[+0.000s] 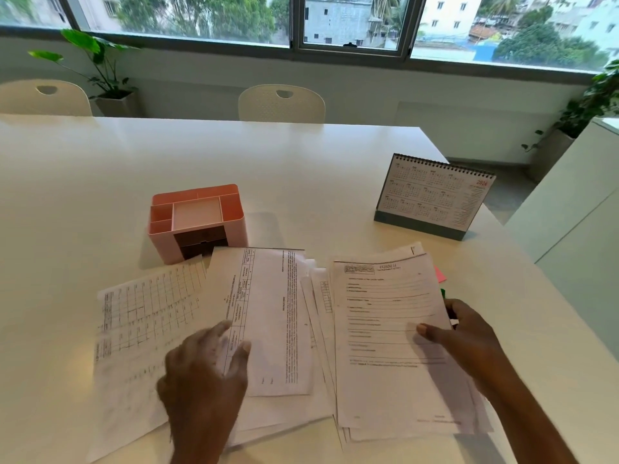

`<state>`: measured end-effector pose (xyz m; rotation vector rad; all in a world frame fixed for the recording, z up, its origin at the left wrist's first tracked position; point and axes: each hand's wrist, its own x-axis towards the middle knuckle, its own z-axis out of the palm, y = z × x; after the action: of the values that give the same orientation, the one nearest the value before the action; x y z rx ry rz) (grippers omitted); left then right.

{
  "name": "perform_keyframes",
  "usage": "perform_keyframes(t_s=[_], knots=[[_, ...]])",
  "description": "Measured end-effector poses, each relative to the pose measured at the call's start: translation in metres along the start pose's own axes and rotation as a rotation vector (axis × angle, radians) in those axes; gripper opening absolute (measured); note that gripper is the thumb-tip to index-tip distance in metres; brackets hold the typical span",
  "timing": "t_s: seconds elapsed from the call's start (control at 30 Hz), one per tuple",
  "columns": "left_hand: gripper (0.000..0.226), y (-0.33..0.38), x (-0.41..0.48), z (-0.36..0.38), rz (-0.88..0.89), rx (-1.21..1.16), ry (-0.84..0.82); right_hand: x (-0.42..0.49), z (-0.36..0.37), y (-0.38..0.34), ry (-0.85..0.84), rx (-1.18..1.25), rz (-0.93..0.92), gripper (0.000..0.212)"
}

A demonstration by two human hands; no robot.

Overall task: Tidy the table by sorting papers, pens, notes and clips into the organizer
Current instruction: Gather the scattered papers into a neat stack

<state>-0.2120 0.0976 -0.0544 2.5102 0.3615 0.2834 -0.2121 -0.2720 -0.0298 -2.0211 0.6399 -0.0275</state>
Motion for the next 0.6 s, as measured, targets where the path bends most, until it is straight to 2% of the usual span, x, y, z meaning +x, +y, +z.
perform_keyframes(t_s=[0.07,0.13,0.3,0.43,0.6], knots=[[0.073,-0.006,0.010,-0.002,-0.068,0.152,-0.011,0.000,0.000,0.004,0.004,0.010,0.020,0.045],[0.086,-0.013,0.019,-0.002,-0.118,0.183,-0.087,0.001,0.002,0.008,0.012,0.017,0.039,0.046],[0.085,-0.017,0.021,0.004,-0.108,0.109,-0.123,0.003,0.008,0.013,0.033,0.045,0.043,0.045],[0.083,-0.012,0.018,0.005,-0.095,0.045,-0.096,0.008,0.006,0.013,0.048,0.116,0.030,0.027],[0.082,-0.008,0.012,0.006,-0.058,-0.021,-0.077,0.010,0.003,0.011,-0.008,0.227,0.072,0.021]])
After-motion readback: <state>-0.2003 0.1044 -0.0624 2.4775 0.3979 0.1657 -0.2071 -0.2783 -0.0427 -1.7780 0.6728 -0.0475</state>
